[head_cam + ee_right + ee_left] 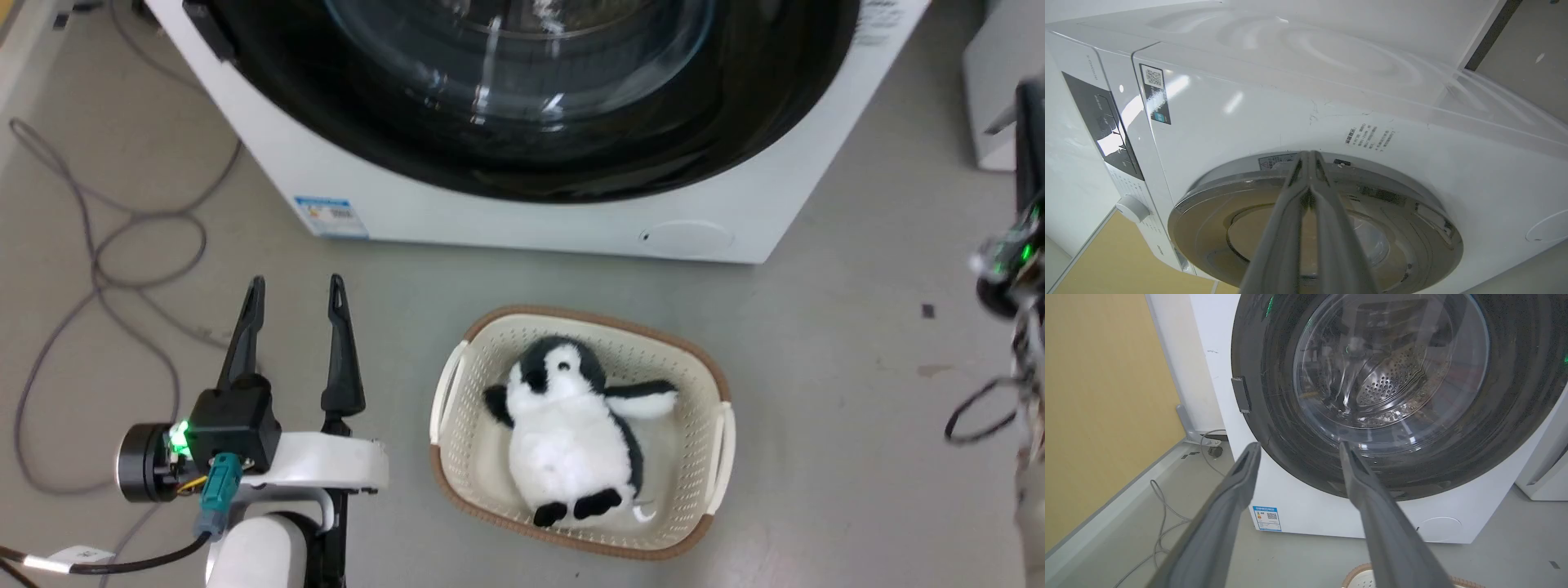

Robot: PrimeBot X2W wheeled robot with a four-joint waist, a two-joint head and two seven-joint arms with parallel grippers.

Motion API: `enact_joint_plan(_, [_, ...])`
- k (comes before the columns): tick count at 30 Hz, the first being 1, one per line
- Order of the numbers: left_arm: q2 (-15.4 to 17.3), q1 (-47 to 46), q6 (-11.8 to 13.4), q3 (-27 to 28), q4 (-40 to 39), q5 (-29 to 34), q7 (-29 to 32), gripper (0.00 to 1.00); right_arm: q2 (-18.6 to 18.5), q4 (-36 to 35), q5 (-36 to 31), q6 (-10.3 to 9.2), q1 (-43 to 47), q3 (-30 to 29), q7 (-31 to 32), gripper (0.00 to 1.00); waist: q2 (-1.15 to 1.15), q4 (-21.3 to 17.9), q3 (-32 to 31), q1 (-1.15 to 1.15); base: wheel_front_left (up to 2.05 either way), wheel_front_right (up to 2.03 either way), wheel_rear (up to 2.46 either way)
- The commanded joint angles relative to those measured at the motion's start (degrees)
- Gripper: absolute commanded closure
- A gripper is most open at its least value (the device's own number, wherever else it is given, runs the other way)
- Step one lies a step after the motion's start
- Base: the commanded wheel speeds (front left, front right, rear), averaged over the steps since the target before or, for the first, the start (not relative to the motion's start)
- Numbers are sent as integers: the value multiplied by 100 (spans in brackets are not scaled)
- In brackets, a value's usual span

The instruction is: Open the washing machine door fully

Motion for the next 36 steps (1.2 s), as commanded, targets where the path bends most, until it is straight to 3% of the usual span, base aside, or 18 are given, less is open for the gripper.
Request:
enact_joint_plan(1, [4,-100,37,-16,-31,-19,-47,0,-58,90,174,4,-201,5,48,100,0,83,111,-2,0,0,0])
enact_joint_plan(18, [4,-486,260,-254,-99,-159,-250,0,-574,1177,484,5,-1945,609,319,100,0,535,757,-2,0,0,0])
enact_joint_plan(28, [4,-611,395,-332,-127,-196,-370,0,-744,1563,782,5,-2447,1078,883,100,0,687,1007,-2,0,0,0])
enact_joint_plan(36, [4,-642,413,-354,-49,-221,-434,0,-832,1380,915,6,-2370,1539,1610,100,0,677,971,-2,0,0,0])
